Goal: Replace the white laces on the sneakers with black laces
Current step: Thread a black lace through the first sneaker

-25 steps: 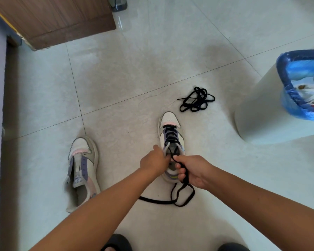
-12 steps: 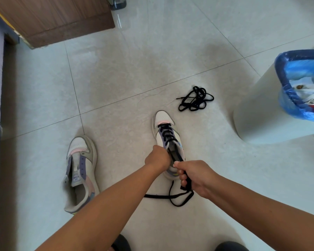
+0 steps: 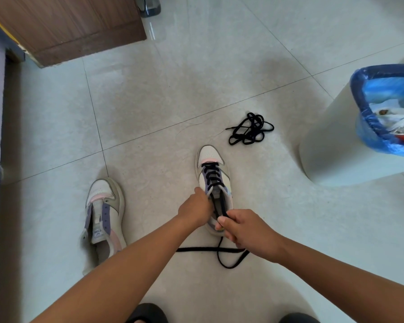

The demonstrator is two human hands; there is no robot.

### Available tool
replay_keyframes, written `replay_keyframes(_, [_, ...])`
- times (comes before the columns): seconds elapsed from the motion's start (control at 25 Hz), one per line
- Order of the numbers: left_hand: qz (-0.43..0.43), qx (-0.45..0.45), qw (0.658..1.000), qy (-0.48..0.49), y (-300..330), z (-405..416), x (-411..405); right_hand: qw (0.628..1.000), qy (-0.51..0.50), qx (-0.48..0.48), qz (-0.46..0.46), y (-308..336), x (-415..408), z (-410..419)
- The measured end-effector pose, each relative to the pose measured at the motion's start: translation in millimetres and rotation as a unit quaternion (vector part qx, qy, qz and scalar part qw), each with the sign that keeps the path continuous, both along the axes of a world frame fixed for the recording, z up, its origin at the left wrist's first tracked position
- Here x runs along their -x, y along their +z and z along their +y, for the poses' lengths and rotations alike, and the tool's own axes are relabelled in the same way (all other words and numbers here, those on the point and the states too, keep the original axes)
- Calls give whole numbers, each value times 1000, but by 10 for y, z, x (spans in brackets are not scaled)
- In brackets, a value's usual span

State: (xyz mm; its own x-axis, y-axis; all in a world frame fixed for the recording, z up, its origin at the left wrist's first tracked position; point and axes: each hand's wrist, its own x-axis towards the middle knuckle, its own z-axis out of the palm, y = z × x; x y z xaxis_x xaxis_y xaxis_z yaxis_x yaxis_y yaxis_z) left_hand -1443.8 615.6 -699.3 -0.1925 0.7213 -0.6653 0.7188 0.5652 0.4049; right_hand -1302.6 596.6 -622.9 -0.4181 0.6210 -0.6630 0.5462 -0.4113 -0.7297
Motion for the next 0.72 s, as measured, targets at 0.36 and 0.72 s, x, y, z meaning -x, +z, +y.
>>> replay_keyframes(0.36, [45,60,993,-96,110,-91,75,999,36,-1,-18,135,-113,-37])
replay_keyframes(0.72, [-297,-194,935,-22,510,164,190,992,-111,-7,58,533,-199,853])
